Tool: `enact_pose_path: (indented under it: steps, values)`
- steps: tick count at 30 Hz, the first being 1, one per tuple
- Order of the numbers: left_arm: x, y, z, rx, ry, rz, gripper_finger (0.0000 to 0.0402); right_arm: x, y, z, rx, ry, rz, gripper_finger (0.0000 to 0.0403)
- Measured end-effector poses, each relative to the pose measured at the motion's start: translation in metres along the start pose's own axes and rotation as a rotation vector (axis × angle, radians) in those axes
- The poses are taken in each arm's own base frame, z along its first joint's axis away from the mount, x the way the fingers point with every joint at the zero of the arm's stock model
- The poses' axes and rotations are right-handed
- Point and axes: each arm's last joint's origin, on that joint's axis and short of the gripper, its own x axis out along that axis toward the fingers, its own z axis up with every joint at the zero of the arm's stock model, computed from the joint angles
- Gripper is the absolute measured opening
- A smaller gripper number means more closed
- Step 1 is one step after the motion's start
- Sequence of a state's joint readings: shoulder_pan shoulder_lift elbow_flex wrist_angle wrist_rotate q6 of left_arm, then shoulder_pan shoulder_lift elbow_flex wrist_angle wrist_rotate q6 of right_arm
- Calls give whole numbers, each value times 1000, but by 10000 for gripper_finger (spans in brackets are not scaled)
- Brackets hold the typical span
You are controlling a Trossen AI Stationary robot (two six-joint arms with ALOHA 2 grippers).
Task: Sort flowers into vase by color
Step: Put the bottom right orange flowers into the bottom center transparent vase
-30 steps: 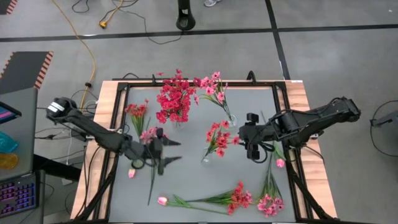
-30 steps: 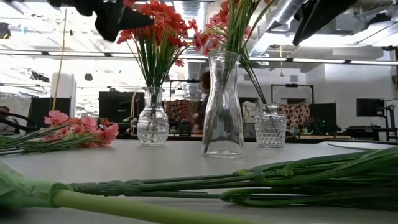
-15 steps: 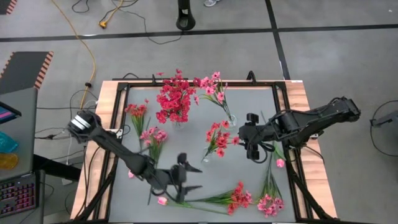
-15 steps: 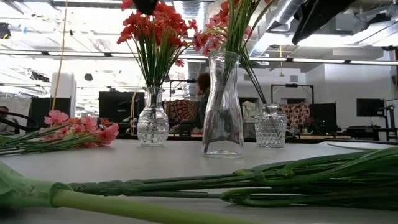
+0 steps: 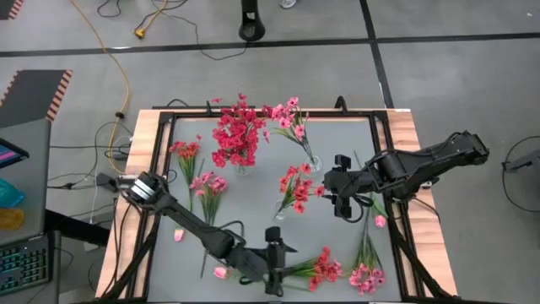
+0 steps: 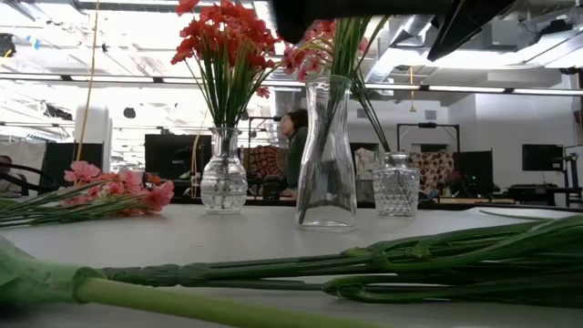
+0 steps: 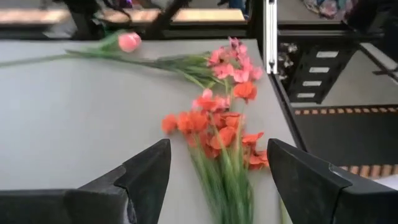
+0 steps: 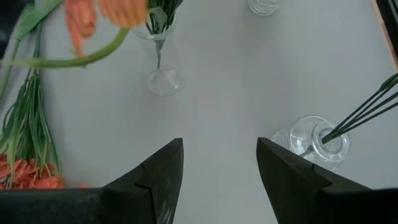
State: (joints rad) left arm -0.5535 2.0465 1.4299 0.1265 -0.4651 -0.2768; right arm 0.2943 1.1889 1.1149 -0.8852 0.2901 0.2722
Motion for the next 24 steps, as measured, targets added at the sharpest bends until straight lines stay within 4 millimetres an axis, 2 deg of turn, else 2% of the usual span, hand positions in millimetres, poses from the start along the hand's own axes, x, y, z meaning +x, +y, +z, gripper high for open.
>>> enact_pose_path:
  steps: [5,12,18,24]
  values:
    - [17,-9,-2,-52,122,-28,254,0,0,0,0,0,0,230]
    - [33,-15,-18,-101,281,-18,254,0,0,1,2,-6,2,230]
    - [31,-12,-29,-151,382,4,254,0,0,1,26,-9,3,230]
    - [31,-14,-28,-168,381,-11,254,0,0,1,27,-9,3,230]
